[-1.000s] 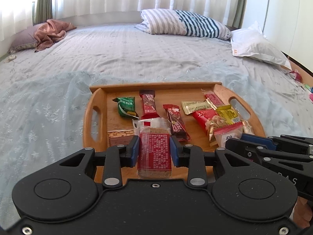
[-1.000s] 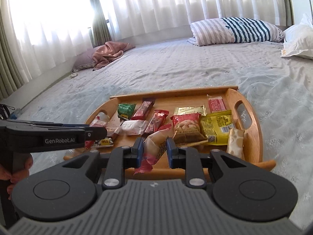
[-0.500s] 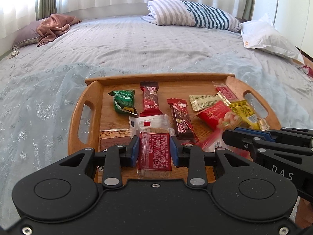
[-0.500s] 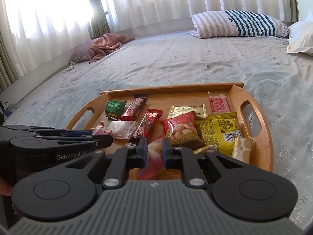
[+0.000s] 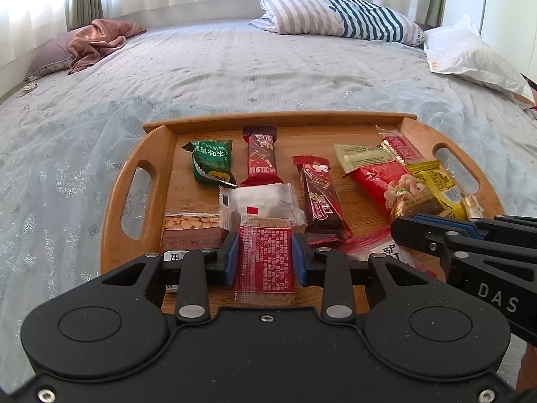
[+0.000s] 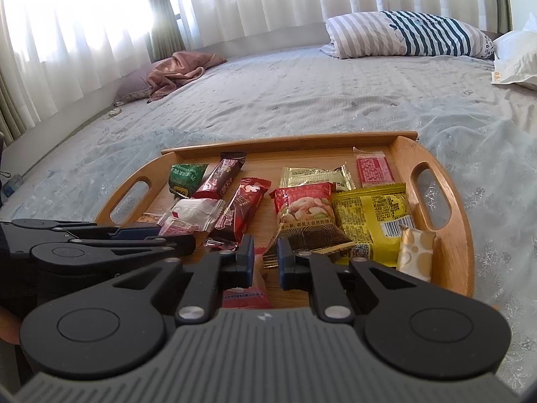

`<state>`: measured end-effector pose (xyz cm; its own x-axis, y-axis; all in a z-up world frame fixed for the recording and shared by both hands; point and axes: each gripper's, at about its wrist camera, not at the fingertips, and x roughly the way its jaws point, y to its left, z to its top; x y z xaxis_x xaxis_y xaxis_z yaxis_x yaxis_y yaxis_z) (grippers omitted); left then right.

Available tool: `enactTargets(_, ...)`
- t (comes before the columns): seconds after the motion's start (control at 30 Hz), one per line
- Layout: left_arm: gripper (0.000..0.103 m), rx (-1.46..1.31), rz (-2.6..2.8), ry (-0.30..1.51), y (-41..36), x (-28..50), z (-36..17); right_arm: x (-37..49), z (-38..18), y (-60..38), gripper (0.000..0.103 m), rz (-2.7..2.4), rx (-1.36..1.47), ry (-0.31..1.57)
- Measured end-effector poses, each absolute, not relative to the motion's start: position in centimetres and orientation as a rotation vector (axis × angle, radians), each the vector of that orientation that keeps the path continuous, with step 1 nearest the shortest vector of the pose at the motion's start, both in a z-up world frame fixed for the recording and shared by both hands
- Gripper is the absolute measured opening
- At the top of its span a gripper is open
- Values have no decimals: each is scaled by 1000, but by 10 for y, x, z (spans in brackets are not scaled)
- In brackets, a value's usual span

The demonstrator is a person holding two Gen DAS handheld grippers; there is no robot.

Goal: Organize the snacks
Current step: 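Carry both packets over the tray and lower them onto it, then open both tools to release the packets and pull them back from the tray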

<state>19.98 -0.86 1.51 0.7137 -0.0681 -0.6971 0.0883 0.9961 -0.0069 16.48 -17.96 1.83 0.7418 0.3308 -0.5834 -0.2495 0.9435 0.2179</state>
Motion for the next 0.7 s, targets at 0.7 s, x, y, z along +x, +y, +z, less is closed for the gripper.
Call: enactTargets(0.7,68,14,-67,716,-2,179,38,140,41,-186,39,322,113,578)
